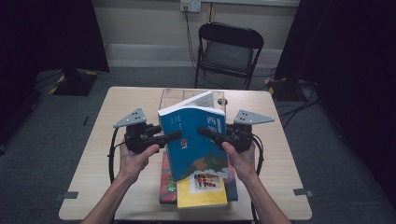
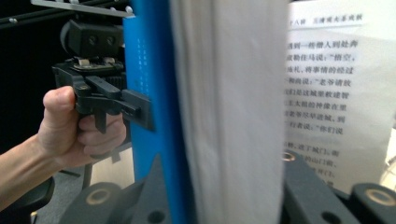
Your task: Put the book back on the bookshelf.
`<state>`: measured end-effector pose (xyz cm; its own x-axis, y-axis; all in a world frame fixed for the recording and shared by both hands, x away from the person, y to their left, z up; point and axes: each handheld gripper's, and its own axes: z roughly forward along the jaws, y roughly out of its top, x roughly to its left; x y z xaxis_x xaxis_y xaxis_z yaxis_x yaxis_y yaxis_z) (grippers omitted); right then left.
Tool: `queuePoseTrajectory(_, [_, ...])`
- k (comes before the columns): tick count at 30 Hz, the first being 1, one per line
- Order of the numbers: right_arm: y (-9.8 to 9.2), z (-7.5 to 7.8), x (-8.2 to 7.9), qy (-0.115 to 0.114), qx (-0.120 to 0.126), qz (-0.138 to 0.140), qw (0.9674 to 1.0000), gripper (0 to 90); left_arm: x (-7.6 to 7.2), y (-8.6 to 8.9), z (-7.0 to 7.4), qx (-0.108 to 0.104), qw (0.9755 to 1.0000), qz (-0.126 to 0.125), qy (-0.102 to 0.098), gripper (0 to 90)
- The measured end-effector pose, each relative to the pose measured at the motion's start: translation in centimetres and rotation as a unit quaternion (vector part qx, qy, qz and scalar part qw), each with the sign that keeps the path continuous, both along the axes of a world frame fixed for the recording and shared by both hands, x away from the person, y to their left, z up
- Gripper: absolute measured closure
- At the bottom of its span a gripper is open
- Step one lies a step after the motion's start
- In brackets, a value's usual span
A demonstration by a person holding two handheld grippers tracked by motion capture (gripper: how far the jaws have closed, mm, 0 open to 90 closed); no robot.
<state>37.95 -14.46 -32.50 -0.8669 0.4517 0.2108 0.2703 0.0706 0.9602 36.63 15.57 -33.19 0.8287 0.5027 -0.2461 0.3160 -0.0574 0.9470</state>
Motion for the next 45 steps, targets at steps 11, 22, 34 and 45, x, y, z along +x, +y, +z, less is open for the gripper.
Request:
queuePoseTrajectory(11, [-2.8,-0.4,-1.3,0.001,-0.016,-0.013,0.9998,53.0,-2.6,-1.4,0.5,0.036,0.9981,-0.013,-0.048,60.8])
queuePoseTrajectory(22, [-5.4,-0.1,-1.2,-0.022,-0.007,-0.046,0.9987,32.2,-3.7,-1.6,0.5,0.045,0.9969,-0.015,-0.063,61.1])
queuePoseTrajectory(34, [-5.3,-1.8,0.5,0.009,-0.024,-0.009,0.9996,46.2,-3.6,-2.6,0.6,0.050,0.9969,-0.020,-0.058,58.6])
queuePoseTrajectory(45, [-5.2,-1.4,0.1,0.007,-0.032,-0.007,0.9994,46.6,-3.0,-5.0,-0.4,0.058,0.9943,-0.002,-0.089,58.4])
